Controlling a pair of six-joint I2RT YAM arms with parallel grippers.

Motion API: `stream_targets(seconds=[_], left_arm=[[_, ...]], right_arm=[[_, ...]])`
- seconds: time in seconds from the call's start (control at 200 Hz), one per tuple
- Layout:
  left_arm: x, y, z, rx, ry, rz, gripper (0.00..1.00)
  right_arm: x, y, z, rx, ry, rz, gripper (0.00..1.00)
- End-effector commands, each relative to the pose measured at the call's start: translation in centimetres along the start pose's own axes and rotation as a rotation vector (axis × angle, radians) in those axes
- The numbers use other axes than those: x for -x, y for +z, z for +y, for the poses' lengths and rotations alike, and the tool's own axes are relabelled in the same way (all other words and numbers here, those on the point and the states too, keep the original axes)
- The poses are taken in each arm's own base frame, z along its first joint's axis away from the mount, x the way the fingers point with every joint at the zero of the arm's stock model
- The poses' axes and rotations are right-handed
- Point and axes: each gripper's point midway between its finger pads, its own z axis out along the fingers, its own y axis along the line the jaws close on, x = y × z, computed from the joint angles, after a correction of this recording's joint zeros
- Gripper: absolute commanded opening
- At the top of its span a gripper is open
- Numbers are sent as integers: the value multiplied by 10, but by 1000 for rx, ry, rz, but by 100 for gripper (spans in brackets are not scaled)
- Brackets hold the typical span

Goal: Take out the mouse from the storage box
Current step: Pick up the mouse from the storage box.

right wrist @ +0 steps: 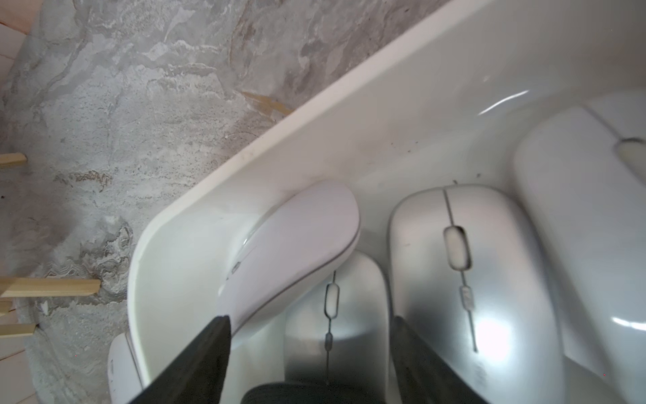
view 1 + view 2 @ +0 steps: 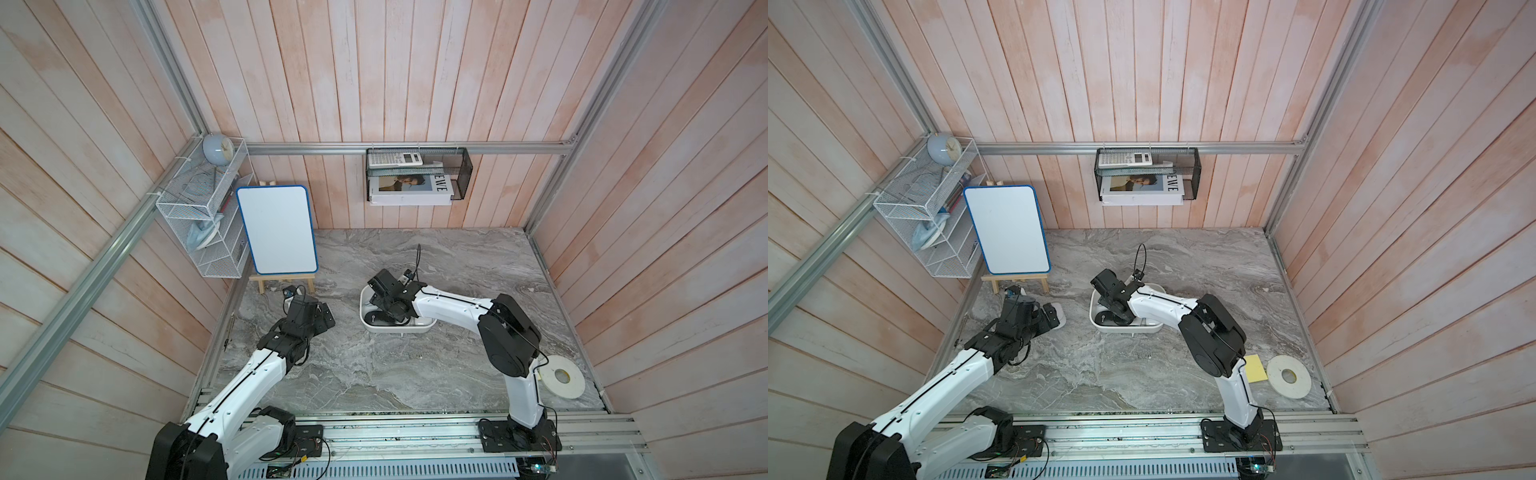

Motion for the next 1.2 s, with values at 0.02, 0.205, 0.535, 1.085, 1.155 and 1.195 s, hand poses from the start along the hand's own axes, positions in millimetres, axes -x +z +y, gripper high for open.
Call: stream_targets(seconds=[0.02, 0.205, 0.535, 1.085, 1.155, 1.195], left_arm=[[1, 1, 1, 2, 10, -17, 100], [1, 1, 0, -2, 10, -18, 100], [1, 2, -1, -6, 9, -17, 100], [1, 3, 0, 1, 10, -18, 100], [1, 3, 0, -1, 10, -18, 100], [1, 3, 0, -1, 10, -19, 99]], right_arm=[[-4, 11, 11, 27, 37, 20, 73], [-6, 25, 12, 22, 44, 25, 61], [0, 41, 7, 6, 55, 18, 47], [-11, 50, -6, -15, 94, 64, 48], [-10, 46, -10, -15, 100, 51, 48], [-9, 46, -11, -6, 108, 48, 48]])
